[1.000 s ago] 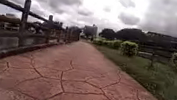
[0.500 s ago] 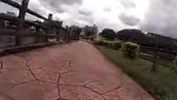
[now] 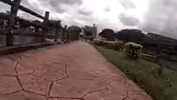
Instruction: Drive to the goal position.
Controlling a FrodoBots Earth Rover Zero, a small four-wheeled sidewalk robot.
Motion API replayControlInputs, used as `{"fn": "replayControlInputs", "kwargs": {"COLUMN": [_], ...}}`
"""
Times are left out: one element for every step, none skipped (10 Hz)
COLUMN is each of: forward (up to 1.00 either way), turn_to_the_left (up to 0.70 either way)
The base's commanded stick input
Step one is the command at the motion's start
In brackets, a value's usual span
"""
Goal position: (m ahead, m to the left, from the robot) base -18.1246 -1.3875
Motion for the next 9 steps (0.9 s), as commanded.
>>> {"fn": "replayControlInputs", "kwargs": {"forward": [0.7, 0.7, 0.7, 0.7, 0.7, 0.7, 0.7, 0.7, 0.7], "turn_to_the_left": [0.0, 0.0, 0.0, 0.0, 0.0, 0.0, 0.0, 0.24, 0.35]}}
